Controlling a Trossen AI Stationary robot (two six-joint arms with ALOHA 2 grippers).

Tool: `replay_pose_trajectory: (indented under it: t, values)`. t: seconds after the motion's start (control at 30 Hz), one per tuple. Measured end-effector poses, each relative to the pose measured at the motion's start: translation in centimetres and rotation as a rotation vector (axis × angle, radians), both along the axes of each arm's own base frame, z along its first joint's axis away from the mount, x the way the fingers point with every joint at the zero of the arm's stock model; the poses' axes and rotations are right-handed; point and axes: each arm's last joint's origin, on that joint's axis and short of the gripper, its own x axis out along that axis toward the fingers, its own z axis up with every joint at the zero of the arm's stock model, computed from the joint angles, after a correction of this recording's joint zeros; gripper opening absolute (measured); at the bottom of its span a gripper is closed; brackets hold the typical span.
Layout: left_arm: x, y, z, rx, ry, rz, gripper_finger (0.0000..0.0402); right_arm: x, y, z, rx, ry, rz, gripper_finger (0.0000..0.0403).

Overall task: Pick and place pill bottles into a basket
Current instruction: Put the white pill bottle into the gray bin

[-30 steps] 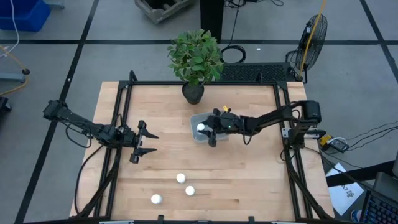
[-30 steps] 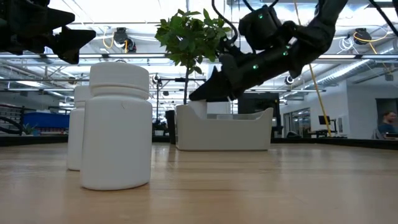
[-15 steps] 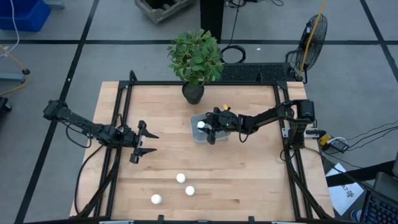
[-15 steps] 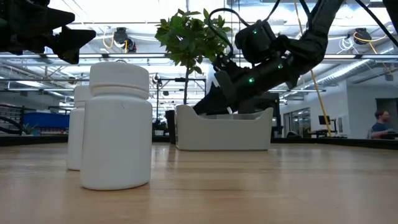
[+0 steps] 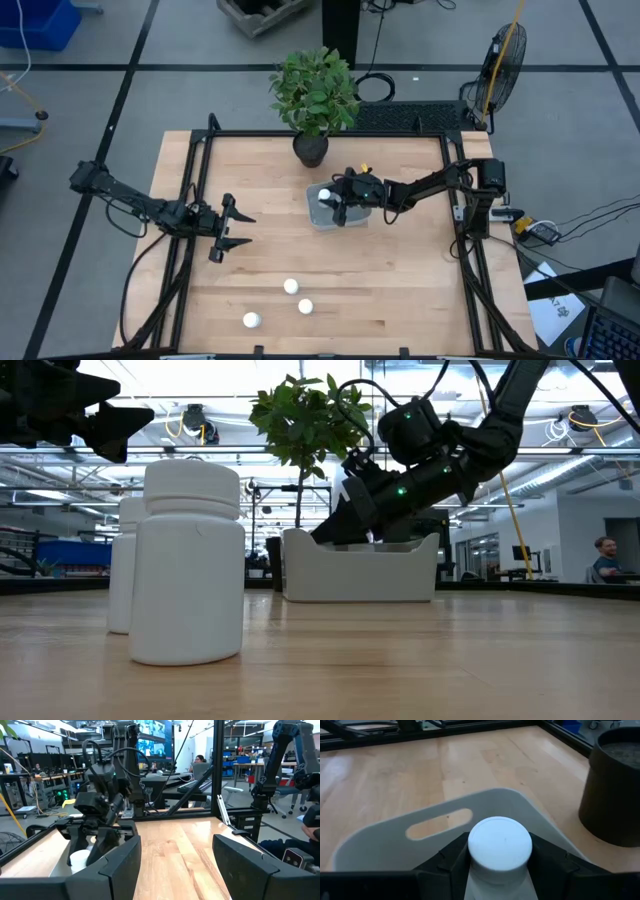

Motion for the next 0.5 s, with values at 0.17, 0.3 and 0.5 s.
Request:
replay_pose_trajectory:
  t: [0.17,0.3,0.5]
  values:
    - [0.00,0.00,0.01,0.000,-0.001,0.000,0.0251,-0.04,0.00,-0.09,0.003,0.010,0.002,0.0162]
    - [0.00,0.00,0.01,0.000,-0.001,0.000,0.0251,-0.05,0.02,-0.11,0.001,0.013,0.004,0.0164]
    - [0.00,0.00,0.00,0.000,0.000,0.000,0.0251,-0.08,0.06,-0.19,-0.017,0.027,0.014,0.0184]
